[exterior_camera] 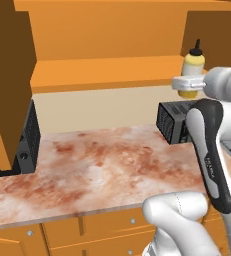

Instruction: Move the mayonnaise and mustard from the cabinet to the dining counter.

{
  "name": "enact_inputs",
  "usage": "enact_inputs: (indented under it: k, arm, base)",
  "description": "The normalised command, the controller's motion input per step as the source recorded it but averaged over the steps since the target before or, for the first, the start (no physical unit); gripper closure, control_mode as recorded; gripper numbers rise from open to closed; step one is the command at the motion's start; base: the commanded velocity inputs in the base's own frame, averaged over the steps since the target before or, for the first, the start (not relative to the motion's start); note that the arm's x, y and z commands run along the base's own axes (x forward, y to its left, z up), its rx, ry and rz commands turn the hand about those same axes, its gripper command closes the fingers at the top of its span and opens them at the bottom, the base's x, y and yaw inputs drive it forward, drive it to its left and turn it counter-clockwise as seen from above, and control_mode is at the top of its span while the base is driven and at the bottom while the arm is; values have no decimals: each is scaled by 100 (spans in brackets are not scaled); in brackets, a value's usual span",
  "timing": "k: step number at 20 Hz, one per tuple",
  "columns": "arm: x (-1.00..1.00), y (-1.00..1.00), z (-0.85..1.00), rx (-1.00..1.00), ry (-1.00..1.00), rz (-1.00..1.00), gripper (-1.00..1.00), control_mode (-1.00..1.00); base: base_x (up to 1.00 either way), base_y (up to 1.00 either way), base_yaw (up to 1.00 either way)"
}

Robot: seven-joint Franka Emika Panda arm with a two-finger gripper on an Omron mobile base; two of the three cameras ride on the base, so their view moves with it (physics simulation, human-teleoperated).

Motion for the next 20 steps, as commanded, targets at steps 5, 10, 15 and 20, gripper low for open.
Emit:
enact_inputs:
  k: [5,10,15,20]
  arm:
    - [-64,3,0,0,-16,0,100,-100]
    - [-48,5,0,0,-1,0,100,-100]
    - [-8,6,0,0,5,0,100,-100]
    - [0,0,0,0,5,0,100,-100]
  base:
    - [0,0,0]
    - [0,0,0]
    - [0,0,0]
    - [0,0,0]
